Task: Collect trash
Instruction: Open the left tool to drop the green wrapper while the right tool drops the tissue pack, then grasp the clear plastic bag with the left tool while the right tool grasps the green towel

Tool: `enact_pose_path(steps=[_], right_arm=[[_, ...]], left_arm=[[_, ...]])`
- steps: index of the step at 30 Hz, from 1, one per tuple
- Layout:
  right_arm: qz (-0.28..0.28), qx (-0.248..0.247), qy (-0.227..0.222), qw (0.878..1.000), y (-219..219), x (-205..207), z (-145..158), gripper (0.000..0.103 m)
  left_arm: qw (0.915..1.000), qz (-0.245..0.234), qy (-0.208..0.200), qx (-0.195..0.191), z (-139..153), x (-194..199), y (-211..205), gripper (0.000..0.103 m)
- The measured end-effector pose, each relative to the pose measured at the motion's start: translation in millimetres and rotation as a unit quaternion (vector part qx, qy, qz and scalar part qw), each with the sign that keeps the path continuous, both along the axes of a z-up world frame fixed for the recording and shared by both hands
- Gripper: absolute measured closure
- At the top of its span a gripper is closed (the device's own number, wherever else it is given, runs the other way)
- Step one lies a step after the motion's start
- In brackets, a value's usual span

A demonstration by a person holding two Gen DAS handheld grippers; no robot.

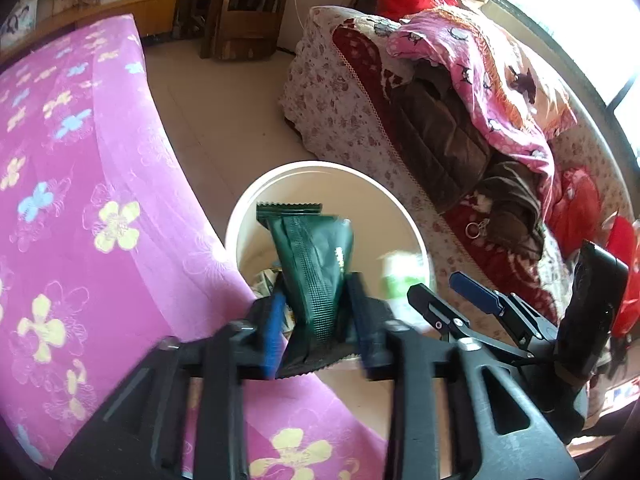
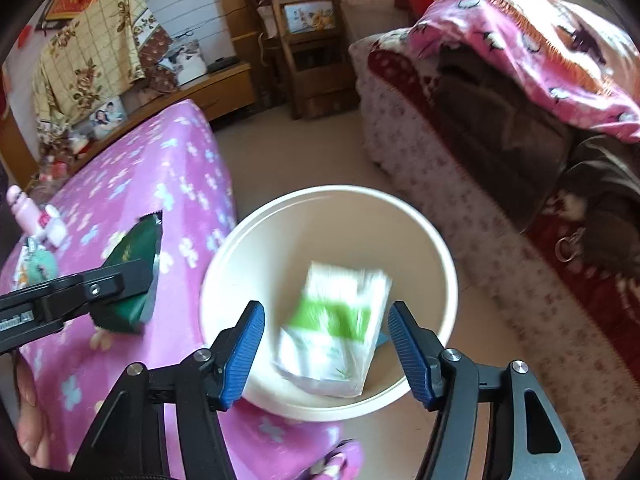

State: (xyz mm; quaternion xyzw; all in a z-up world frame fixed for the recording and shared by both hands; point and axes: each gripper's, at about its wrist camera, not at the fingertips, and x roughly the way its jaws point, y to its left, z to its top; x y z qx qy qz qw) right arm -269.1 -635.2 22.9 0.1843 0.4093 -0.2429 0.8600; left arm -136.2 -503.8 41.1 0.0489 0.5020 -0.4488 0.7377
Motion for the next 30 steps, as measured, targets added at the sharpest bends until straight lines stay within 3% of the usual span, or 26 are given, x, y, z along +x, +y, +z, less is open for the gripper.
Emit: enact_pose_path(steps=[3, 7, 16, 24, 30], right_arm=[[-0.003, 0.016, -0.005, 1.000, -1, -3, 1, 0.040], [0.000, 0.027, 0.000, 1.000, 4, -3, -1, 0.040], [0.043, 0.039, -0.007, 0.998, 46, 12, 11, 0.038], [0.116, 0.044, -0.016, 0.992, 103, 47, 28, 0.036], [0.174, 0.055, -0.015, 0.983, 150, 78, 30, 0.036]], left_arm=[[0.9999, 0.009, 0.000, -0.012, 2, 1, 8, 0.049], [0.9998, 0.016, 0.005, -0.009, 4, 3, 22, 0.049], [0.9957, 0.066, -0.057, 0.034, 11, 6, 75, 0.049], [0.9894, 0.123, -0.062, 0.046, 17, 24, 161, 0.049], [0.9754, 0.190, -0.085, 0.073, 26, 57, 250, 0.049]])
